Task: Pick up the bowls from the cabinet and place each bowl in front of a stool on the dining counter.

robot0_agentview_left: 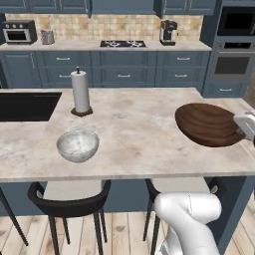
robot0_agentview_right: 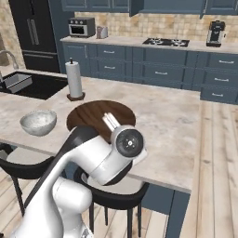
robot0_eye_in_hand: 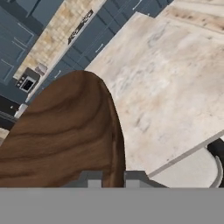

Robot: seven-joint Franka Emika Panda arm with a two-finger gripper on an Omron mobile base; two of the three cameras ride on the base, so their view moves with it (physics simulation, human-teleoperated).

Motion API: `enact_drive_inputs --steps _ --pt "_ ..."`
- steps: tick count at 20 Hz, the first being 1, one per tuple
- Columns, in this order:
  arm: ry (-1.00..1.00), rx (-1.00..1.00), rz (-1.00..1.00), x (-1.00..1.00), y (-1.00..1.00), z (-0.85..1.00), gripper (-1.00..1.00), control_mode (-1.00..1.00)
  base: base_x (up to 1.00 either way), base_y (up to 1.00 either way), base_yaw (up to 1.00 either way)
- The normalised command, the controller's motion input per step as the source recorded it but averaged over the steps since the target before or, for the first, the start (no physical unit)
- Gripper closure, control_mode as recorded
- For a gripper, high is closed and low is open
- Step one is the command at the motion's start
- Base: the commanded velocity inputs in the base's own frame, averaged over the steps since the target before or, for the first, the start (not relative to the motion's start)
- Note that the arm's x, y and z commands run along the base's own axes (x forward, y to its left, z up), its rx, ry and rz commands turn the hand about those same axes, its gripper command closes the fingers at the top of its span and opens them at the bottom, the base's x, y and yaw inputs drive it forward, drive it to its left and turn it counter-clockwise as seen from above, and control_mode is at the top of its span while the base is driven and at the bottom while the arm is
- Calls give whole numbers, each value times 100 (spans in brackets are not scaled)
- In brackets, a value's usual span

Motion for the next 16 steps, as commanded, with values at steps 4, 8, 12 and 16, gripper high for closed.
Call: enact_drive_inputs --steps 4,8,12,16 --pt "7 0 0 17 -5 -14 100 -100 0 0 0" --pt "-1 -2 0 4 0 -25 100 -100 0 0 0" --pt "-3 -6 0 0 0 -33 100 -100 0 0 0" --pt "-1 -4 -3 2 0 -43 100 -100 0 0 0"
